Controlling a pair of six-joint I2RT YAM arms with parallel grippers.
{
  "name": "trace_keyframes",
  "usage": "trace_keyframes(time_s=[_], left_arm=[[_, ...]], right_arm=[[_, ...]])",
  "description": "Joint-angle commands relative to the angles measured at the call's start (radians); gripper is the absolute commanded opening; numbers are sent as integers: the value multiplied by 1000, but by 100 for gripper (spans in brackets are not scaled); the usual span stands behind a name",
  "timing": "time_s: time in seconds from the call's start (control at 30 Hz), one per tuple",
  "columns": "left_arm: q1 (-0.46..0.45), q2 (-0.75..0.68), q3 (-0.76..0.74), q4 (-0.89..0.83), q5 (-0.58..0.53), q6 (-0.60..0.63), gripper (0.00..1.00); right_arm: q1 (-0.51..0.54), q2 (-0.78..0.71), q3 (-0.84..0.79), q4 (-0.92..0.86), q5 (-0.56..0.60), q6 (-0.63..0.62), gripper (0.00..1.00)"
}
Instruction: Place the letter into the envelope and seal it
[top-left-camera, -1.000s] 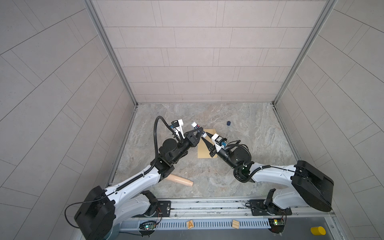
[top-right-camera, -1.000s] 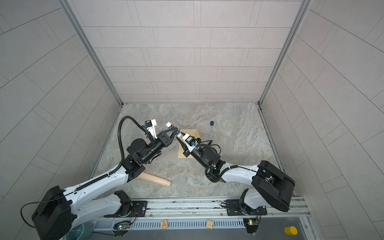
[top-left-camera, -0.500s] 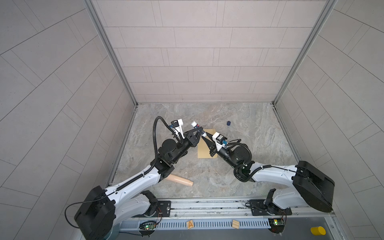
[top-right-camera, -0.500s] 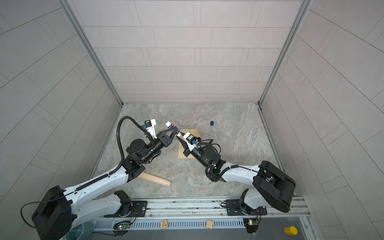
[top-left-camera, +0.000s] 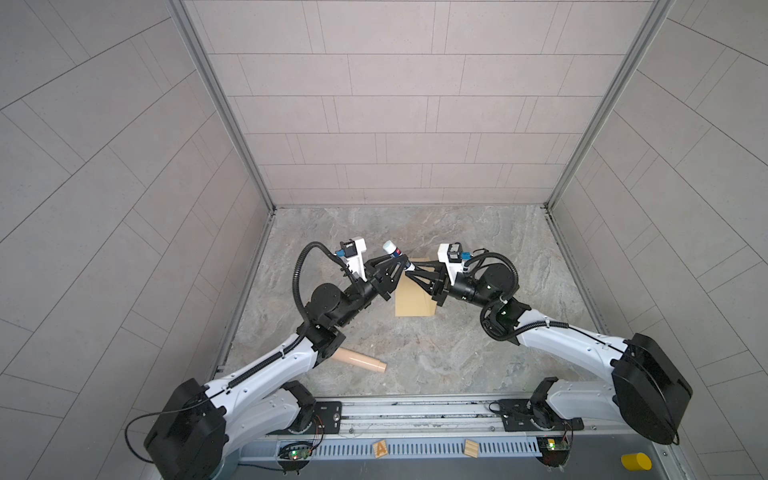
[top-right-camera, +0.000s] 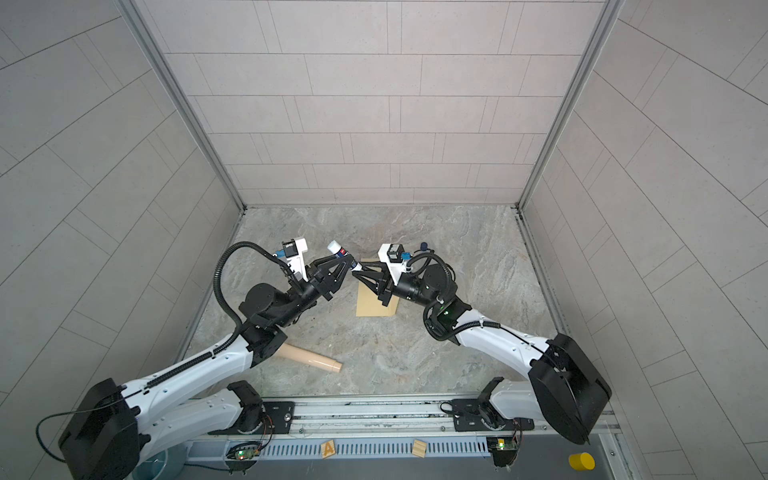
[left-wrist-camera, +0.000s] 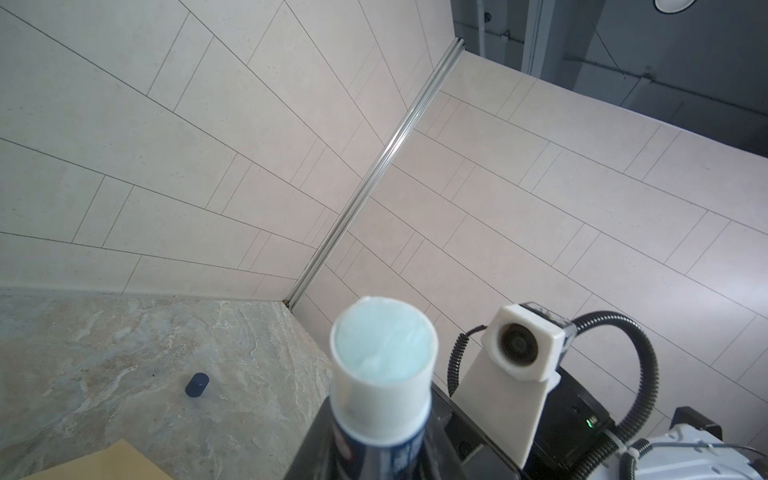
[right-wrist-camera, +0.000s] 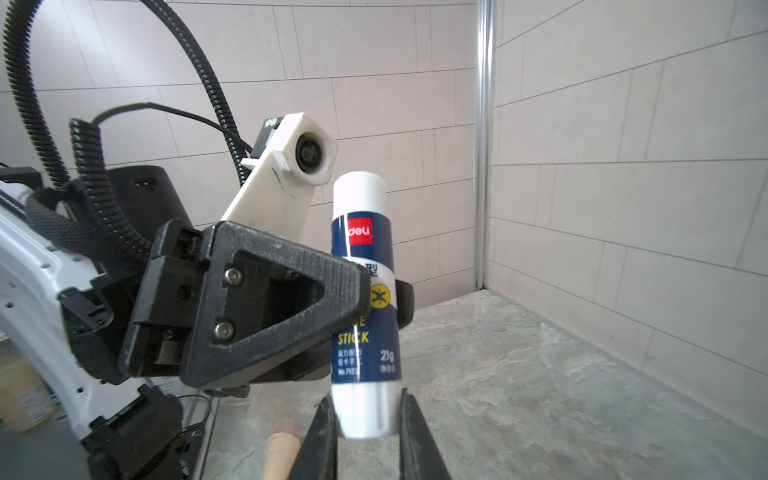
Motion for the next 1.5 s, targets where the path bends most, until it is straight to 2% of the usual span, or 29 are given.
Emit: trace_keyframes(time_s=[0.0,0.13,0.2,0.27,0.37,0.53,0.63,0.77,1.07,1.27,1.47], left_arm=[[-16,-6,-12,9,151,57,0],[-17,-9,-10,-12,94,38,0],[-17,-6,-6,-35,23,-6,0],[-17,7,3,-41,-29,-82,0],[-17,26,14,-28,-61,-167,0],[-17,42,12,19,-72,-218,0],[-17,36,10,15,-75,-218,0],[-17,30,3,12,-80,-217,0],[-17,25,1,1,-87,-204,0],[-18,26,2,1,-84,-204,0],[-18,35,6,4,-77,-206,0]], right_arm=[[-10,-23,51,-55,-158,60,18],[-6,-39,47,-95,-94,-1,20],[10,-52,34,-114,-15,-56,31],[61,-73,14,-166,132,-192,44],[168,-89,-9,-209,386,-410,56],[277,-57,-57,-71,656,-541,56],[305,-42,-103,47,742,-572,55],[315,-38,-116,96,773,-589,50],[319,-57,-128,101,773,-580,46],[320,-58,-123,104,783,-574,36],[320,-60,-119,114,793,-555,34]])
